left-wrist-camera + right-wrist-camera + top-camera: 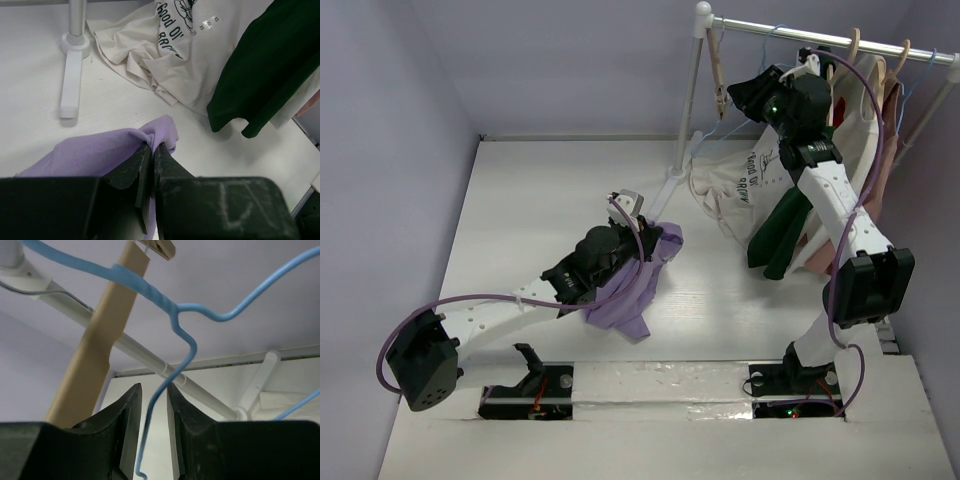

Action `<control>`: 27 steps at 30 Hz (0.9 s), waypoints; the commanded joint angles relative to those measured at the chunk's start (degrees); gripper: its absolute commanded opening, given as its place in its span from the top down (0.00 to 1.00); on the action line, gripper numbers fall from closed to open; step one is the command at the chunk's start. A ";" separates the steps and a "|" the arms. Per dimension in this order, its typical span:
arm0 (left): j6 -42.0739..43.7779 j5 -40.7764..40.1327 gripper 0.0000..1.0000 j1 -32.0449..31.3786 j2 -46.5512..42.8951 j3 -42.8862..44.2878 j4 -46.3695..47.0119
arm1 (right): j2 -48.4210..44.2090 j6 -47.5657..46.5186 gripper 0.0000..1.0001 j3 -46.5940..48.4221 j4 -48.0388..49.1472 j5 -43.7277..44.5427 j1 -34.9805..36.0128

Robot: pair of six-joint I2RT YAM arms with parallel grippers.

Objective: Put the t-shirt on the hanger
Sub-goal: Pick up the hanger from the clothesline.

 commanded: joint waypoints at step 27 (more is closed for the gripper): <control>0.62 -0.90 1.00 0.02 -1.09 -0.30 3.82 | -14.53 -5.35 1.00 -7.37 -3.08 -3.47 -0.45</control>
